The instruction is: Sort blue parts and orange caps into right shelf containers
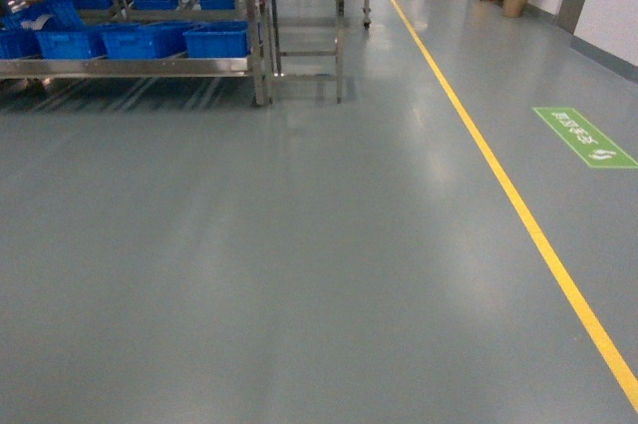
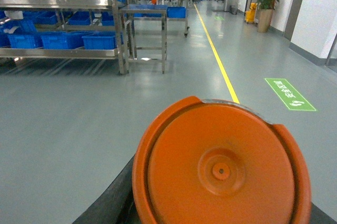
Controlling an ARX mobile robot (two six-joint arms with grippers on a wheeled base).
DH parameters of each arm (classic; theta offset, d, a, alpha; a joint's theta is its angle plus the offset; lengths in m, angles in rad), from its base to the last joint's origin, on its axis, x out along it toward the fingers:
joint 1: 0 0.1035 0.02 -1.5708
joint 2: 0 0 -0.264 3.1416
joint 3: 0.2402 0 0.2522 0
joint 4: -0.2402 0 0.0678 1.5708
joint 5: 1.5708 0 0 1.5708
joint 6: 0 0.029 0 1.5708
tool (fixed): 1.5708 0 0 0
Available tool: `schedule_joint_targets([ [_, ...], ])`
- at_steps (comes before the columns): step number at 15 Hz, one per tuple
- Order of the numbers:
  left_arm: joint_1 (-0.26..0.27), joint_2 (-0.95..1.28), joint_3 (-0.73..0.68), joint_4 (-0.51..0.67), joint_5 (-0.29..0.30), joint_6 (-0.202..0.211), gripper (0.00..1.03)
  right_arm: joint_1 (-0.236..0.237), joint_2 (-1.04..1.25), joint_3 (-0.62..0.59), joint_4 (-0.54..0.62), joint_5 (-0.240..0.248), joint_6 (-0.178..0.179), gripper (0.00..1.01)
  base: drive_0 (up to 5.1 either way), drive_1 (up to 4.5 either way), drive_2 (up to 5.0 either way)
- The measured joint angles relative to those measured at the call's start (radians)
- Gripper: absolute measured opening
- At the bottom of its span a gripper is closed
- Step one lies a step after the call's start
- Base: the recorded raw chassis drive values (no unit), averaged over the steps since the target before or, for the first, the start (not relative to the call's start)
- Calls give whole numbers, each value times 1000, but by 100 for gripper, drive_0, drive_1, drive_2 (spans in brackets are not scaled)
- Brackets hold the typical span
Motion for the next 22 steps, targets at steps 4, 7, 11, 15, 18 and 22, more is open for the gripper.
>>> schedule_joint_targets([
  [4,1,0,0,-6,-1,0,44,0,0,0,-4,0,0,45,-7,426,-439],
  [7,1,0,0,-6,-1,0,44,0,0,0,-4,0,0,45,12,442,-418],
  [11,1,0,0,-4,0,0,44,0,0,0,-3,0,0,45,5,435,-425],
  [15,1,0,0,-1,0,0,44,0,0,0,-4,0,0,45,1,432,-429],
  [18,1,0,0,-5,0,0,44,0,0,0,-5,0,0,45,6,436,-425],
  [22,1,0,0,-3,-1,0,44,0,0,0,-2,0,0,45,7,437,-423],
])
